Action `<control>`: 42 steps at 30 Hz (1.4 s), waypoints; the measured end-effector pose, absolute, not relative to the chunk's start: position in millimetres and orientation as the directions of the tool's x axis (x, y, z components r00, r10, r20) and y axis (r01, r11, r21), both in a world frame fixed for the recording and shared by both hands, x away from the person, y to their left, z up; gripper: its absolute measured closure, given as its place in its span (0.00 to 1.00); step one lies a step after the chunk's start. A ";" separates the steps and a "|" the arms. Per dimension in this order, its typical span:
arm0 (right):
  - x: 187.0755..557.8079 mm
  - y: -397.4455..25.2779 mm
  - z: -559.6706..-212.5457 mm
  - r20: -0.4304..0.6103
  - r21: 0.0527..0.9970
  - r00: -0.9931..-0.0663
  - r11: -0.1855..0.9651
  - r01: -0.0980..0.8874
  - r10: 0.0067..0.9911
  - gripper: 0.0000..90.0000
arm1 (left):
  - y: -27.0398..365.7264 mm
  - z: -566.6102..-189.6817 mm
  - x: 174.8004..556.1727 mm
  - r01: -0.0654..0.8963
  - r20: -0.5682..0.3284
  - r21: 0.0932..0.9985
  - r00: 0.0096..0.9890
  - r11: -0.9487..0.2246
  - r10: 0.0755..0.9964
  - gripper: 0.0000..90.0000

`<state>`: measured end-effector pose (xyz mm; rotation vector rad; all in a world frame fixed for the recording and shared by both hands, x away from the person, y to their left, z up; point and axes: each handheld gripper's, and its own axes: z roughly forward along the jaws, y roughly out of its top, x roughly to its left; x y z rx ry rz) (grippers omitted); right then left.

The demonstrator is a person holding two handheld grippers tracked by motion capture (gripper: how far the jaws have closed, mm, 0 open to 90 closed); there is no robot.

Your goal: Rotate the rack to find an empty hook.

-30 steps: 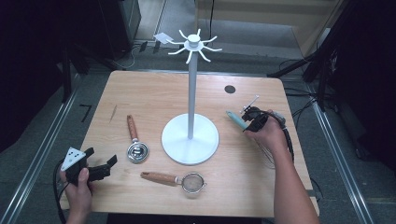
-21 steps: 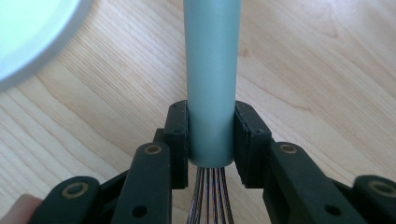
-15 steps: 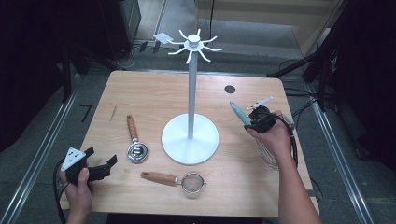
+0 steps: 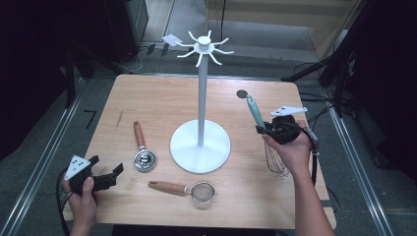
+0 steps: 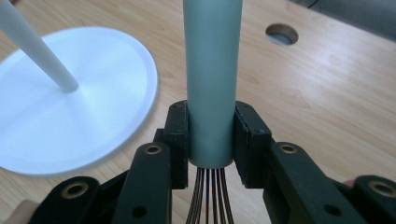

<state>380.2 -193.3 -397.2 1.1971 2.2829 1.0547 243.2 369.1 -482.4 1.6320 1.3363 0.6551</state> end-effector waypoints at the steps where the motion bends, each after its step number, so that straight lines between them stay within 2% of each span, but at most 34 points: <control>1: 378.0 -192.9 -395.7 0.030 0.763 -0.579 0.356 0.540 0.815 0.79 | 369.2 -482.4 243.2 0.475 -0.136 0.880 0.276 -0.012 0.952 0.00; 11: 355.8 -186.0 -382.2 0.091 0.865 -0.593 0.232 0.446 0.800 0.79 | 369.1 -482.4 243.2 0.475 -0.136 0.880 0.275 -0.012 0.952 0.00; 19: 341.9 -172.4 -372.6 0.115 0.909 -0.613 0.166 0.382 0.782 0.79 | 368.9 -482.4 243.1 0.473 -0.133 0.881 0.280 -0.016 0.951 0.00; 42: 314.2 -142.2 -342.4 0.123 0.965 -0.681 0.073 0.252 0.722 0.79 | 368.9 -482.3 243.3 0.476 -0.134 0.879 0.277 -0.015 0.951 0.00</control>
